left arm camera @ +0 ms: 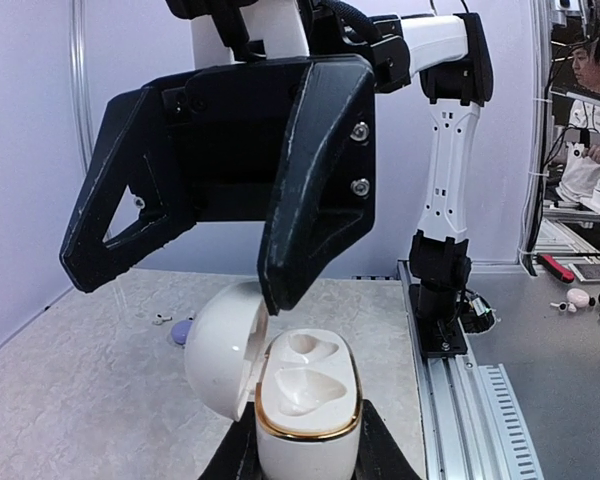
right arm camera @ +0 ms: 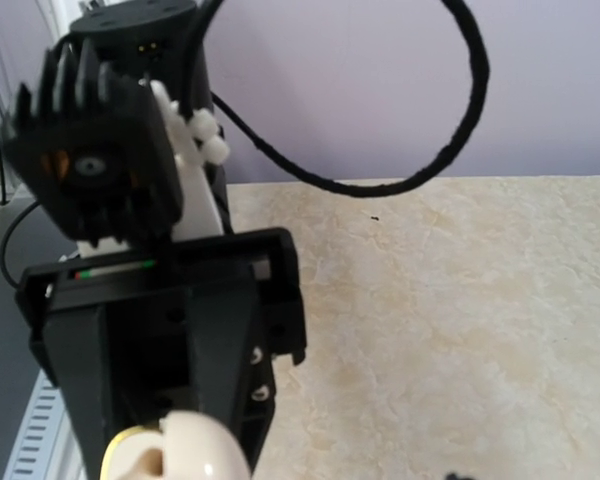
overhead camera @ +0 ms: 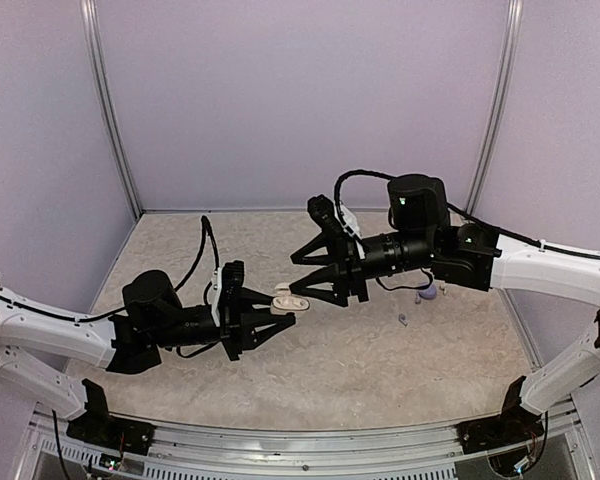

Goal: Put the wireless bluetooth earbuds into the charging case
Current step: Open the charging case.

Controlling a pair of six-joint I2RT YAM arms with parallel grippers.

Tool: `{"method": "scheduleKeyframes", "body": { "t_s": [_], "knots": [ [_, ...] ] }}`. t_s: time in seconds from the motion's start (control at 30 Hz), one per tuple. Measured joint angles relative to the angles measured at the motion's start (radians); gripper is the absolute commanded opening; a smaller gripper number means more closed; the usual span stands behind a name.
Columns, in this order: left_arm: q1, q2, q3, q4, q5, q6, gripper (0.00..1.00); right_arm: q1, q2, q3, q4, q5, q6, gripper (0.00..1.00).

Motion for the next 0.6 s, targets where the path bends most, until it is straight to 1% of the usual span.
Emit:
{"method": "scheduleKeyframes", "body": {
  "t_s": [0.07,0.27,0.6],
  "knots": [
    [0.000,0.000,0.000,0.000,0.000,0.000,0.04,0.000,0.000,0.000,0.000,0.000,0.000,0.62],
    [0.000,0.005,0.000,0.000,0.000,-0.003,0.04,0.000,-0.001,0.000,0.000,-0.034,-0.013,0.70],
    [0.006,0.015,0.000,-0.010,0.001,-0.019,0.04,0.008,-0.007,0.000,0.000,-0.083,-0.045,0.72]
  ]
}}
